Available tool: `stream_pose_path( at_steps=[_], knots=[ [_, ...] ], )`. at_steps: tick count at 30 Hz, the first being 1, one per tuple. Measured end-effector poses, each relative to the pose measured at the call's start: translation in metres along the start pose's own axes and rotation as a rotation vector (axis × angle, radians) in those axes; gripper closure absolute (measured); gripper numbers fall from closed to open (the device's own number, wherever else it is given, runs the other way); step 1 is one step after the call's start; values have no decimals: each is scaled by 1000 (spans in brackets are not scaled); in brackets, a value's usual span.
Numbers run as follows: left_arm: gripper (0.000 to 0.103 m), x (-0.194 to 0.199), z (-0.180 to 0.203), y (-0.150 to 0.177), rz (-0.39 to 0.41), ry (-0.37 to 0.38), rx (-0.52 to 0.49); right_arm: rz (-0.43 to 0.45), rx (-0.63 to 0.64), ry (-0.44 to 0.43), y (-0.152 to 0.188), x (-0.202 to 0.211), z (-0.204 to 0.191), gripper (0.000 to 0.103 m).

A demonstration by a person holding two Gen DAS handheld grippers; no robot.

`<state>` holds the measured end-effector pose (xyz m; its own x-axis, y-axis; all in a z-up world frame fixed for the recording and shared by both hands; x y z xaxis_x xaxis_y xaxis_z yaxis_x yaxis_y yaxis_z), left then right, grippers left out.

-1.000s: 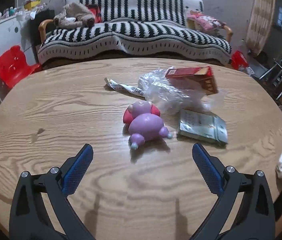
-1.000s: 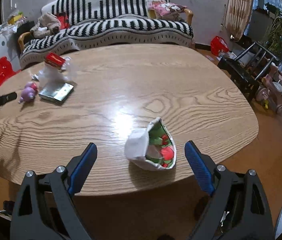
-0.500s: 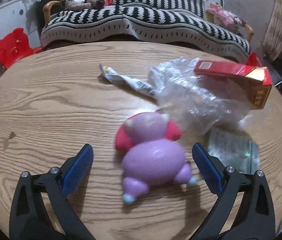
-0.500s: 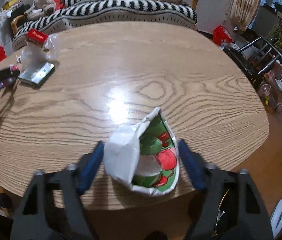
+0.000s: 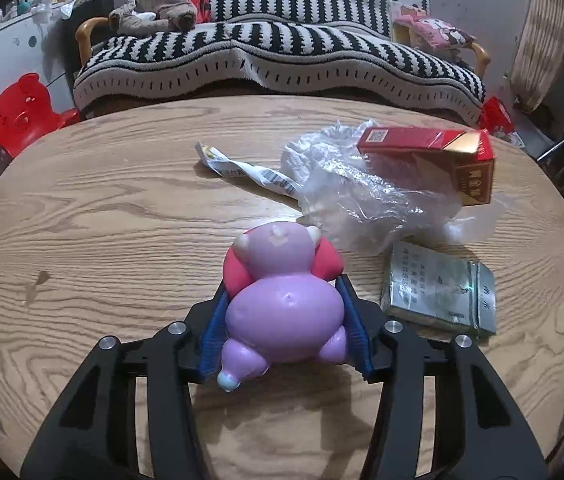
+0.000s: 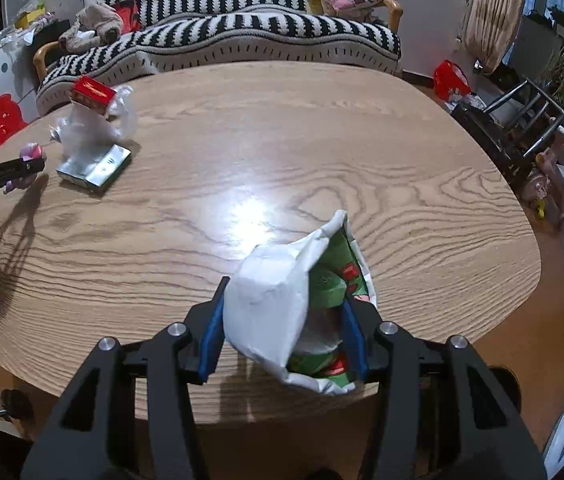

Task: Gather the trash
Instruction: 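Grasp the pink toy with the left tool while the right tool grasps the white-green bag, then carry the toy and bag to the black bin and open both tools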

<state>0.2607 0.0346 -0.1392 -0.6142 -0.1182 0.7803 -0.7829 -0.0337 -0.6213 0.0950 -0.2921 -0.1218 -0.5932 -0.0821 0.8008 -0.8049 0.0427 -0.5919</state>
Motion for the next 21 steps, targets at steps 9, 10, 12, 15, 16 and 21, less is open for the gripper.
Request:
stream_pose_path(
  at_steps=[9,10,12,15,16,21],
  knots=[
    [53,41,-9,3,45,9,-6,52,-32,-13,3,31,0,54],
    [53,49,-6,5,50,17,-6,58,-42,-12,4,36,4,54],
    [53,60,-2,9,57,33,-7,68,-54,-6,7,43,11,54],
    [53,84,13,14,76,67,-20,85,-76,8,14,57,25,53],
    [53,93,19,16,84,79,-27,94,-87,15,17,64,33,53],
    [53,131,66,28,108,158,-68,119,-142,46,35,90,70,53]
  ],
)
Point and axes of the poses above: each gripper's, at about its wrist camera, not at the fingertips, and x roughly against the way its jaws point, z to its right, y to its underside, the point moved 9 cm from there along -x, roughly the way its jaws point, and after that the axes turned 10 degrees about -y, right-handed, at the moved point
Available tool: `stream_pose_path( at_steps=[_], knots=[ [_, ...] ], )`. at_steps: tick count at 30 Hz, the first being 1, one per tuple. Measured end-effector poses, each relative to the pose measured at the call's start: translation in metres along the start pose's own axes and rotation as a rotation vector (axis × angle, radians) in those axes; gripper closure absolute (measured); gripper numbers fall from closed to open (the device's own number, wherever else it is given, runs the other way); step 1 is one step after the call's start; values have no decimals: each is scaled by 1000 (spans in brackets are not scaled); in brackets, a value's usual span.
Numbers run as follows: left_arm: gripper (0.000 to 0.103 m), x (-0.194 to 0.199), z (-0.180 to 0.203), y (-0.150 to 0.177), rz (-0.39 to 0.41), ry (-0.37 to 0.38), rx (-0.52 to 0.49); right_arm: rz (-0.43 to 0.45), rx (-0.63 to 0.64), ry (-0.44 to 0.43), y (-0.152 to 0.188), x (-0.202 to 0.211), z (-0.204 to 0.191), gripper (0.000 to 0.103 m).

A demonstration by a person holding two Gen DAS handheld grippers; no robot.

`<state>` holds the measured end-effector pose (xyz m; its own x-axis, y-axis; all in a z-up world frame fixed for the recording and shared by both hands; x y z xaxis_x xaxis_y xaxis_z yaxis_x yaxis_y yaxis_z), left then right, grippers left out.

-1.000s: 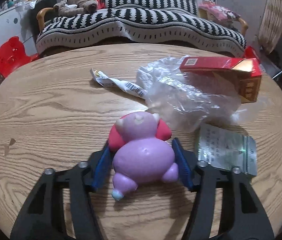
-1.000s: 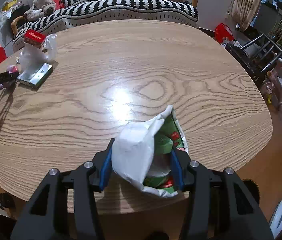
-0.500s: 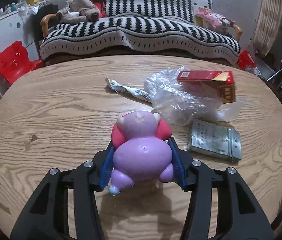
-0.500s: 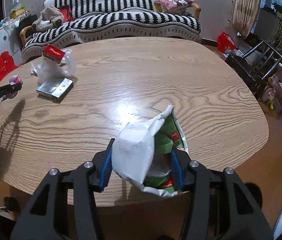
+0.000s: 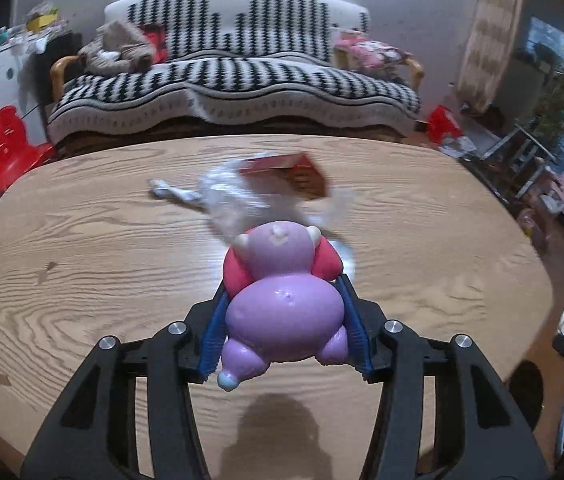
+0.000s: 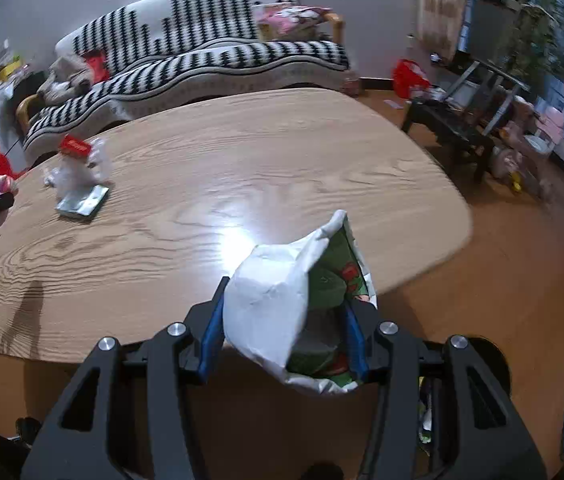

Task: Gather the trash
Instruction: 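Carry the toy and bag to the black bin and open both tools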

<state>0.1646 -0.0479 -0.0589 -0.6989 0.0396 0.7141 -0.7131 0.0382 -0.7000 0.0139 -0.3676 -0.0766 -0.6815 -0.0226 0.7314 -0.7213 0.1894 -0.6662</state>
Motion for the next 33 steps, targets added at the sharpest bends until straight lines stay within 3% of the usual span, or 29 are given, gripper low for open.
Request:
stream_pose_path(
  at_steps=[9,18,25,33],
  knots=[
    [53,41,113,22,27,140,-124,36,-110,93,35,50,96,53],
    [53,63,240,66,10,288,-271,62,-244,155,70,90,177,53],
    [53,78,347,132,-30,428,-432,55,-341,174,97,107,221,53],
    [53,86,436,208,-131,575,-539,49,-476,187,127,122,270,53]
  ],
)
Point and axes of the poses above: each gripper's, at about its wrist camera, not at the fingertips, and x roughly against the way its jaws point, z to its right, y to its underside, the point moved 9 cm from there along -x, roughly the way its jaws point, and after that the axes turned 10 degrees about -y, right-handed, at the moved point
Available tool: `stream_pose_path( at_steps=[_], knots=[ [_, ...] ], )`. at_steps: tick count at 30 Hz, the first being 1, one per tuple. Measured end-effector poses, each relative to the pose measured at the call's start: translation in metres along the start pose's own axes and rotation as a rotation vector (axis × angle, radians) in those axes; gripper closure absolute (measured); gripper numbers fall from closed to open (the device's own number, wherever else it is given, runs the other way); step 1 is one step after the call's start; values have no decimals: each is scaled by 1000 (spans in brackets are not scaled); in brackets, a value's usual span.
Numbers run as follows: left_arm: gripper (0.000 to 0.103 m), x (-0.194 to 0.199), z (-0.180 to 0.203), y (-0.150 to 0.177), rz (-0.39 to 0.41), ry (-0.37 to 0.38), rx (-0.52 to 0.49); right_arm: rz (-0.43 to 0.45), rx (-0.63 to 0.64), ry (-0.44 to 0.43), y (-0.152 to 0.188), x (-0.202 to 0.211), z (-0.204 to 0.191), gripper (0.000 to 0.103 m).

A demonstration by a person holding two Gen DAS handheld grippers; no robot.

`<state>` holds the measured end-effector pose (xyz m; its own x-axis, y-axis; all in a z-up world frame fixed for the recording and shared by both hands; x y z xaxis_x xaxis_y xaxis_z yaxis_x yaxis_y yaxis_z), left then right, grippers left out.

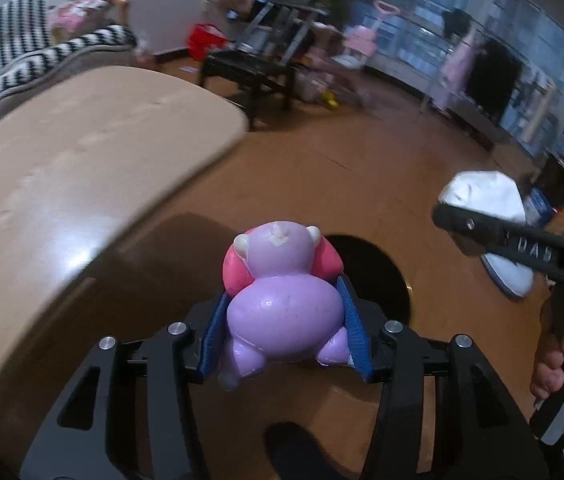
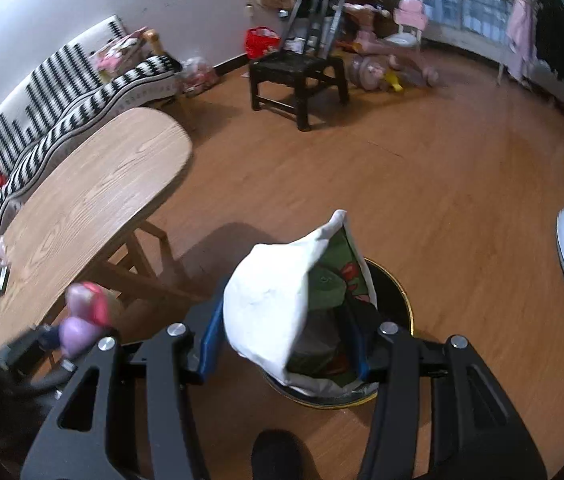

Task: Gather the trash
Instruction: 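Carry the toy and bag to the black bin and open both tools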

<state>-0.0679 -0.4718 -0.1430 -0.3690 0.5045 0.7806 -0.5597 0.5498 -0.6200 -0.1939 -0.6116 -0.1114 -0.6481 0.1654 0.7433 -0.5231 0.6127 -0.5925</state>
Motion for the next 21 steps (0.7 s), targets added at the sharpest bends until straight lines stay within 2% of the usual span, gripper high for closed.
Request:
stream_pose_path(
  at_steps=[4,9,17,21],
  knots=[
    [53,-21,29,5,-30,53,-12,-4,-34,8,2,1,16,53],
    [53,-46,53,11,-65,81,-25,-19,-69,11,5,-4,32,53],
    [52,-72,68,10,-91,92,-23,-37,-98,19,2,-14,47,53],
    [48,-82,72,8,-99,102,-17,-43,-109,27,1,-19,53,53]
  ],
)
Point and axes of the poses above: each gripper's, at about its wrist camera, not at the fingertips, and x roughly against the way its jaws point, z to its right, y to its underside, the point moved 9 cm from there along -x, roughly the way its jaws point, and after that the axes turned 10 degrees about -y, right-handed, at the moved point
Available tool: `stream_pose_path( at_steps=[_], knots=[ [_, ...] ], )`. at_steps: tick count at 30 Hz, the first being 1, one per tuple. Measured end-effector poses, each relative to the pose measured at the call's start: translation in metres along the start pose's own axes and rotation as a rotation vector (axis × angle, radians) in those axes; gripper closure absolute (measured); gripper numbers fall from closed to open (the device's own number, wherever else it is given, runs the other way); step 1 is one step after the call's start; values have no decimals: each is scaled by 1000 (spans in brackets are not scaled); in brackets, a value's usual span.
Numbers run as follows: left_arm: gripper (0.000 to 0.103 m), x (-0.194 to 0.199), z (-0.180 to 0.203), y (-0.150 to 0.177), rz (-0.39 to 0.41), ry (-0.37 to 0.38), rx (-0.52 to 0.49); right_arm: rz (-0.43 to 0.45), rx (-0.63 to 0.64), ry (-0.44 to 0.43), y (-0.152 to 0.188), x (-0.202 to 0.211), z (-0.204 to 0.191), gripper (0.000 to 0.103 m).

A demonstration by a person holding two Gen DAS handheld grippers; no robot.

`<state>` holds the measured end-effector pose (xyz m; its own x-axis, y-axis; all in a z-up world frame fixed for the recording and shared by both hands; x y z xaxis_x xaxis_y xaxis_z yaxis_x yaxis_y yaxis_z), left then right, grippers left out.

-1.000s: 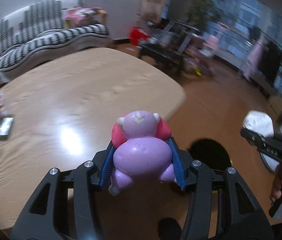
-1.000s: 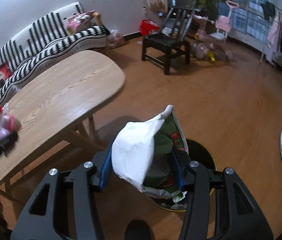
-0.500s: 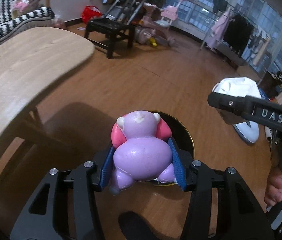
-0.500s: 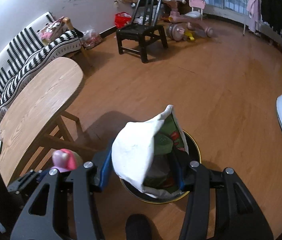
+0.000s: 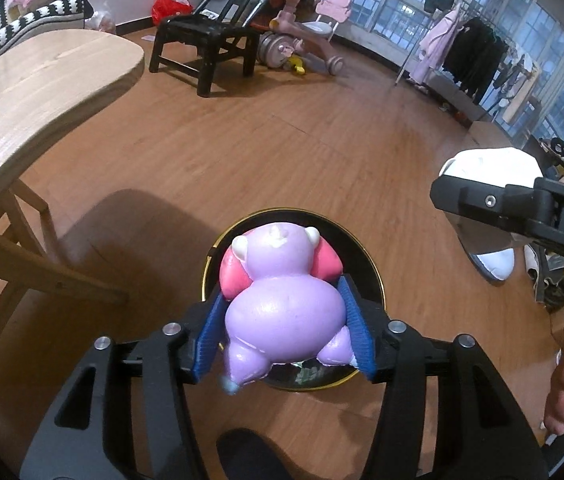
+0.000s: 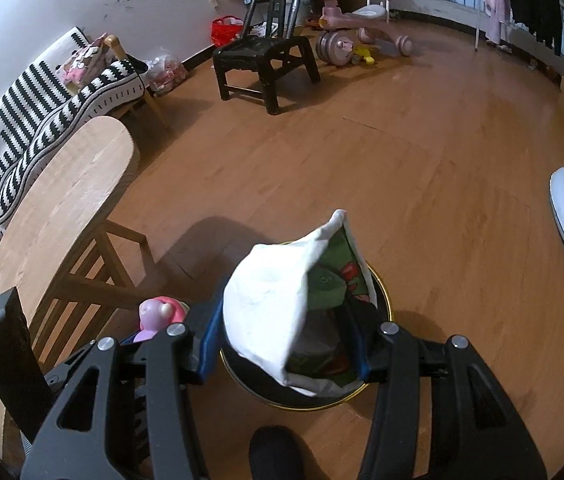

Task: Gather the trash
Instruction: 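Carry the toy and bag to the black bin and open both tools, then swing both tools back over the table toward the plastic wrap and packet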

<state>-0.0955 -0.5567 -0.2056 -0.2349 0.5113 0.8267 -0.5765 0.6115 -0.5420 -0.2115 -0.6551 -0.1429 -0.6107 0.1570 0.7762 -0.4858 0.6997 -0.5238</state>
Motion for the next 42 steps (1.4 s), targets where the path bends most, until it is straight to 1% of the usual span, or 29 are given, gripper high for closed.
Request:
stream_pose_path(
  at_steps=[1,2,3,4,5,6,9,12,15,18,20,24,26,27,28,30,34,36,39,41,42],
  knots=[
    [46,-2,1,0,0,4,1,1,-2,6,-1,-1,2,53],
    [44,-3,2,-1,-1,4,0,2,-3,13,-2,-1,3,50],
    [38,-6,3,-2,-5,13,-5,4,-4,15,-2,-2,3,44],
    [29,-8,3,-2,-5,17,1,8,-5,16,-2,-1,4,42],
    [25,-8,3,-3,-2,17,6,12,-5,20,-3,0,4,38],
    [22,-9,3,-3,3,15,12,15,-3,22,-4,0,4,37],
    [21,-9,3,-2,-2,17,15,18,1,25,-4,1,6,36],
    [18,-3,-1,-3,7,5,13,20,20,26,-4,1,-1,35],
    [14,6,-14,-6,24,-14,22,31,59,11,-7,3,-20,32],
    [12,28,-44,-8,51,-50,52,40,115,-37,-8,3,-54,28],
    [12,49,-73,-10,74,-89,79,44,167,-76,-8,3,-86,25],
    [11,92,-138,-11,112,-171,163,52,260,-160,-4,1,-157,23],
    [11,122,-180,-8,139,-223,212,60,307,-204,-1,1,-194,23],
    [11,134,-194,-7,153,-241,228,60,331,-228,2,1,-215,22],
    [11,151,-219,-4,171,-276,247,58,349,-247,4,0,-231,22],
    [11,181,-260,6,189,-344,281,50,382,-279,11,-3,-263,21],
    [11,230,-325,37,202,-444,346,12,461,-336,31,-16,-337,21],
    [11,253,-351,52,212,-483,374,-1,494,-358,42,-21,-367,21],
    [10,290,-389,78,227,-536,417,-30,559,-409,68,-28,-424,21],
    [10,314,-415,96,241,-576,460,-47,596,-434,84,-32,-456,21],
    [9,320,-422,101,244,-585,473,-54,613,-445,92,-33,-467,21]
  ],
)
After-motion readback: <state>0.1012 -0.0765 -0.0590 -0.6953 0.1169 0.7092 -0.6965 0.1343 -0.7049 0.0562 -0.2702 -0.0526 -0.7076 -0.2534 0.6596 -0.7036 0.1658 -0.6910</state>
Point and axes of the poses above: each gripper's, at about its wrist camera, not at the fingertips, and x roughly against the way its jaws point, z to its right, y to its underside, the point moved 9 cm from there along -x, roughly the way its jaws point, and after that the axes turned 10 degrees about -y, right-handed, at the moved point
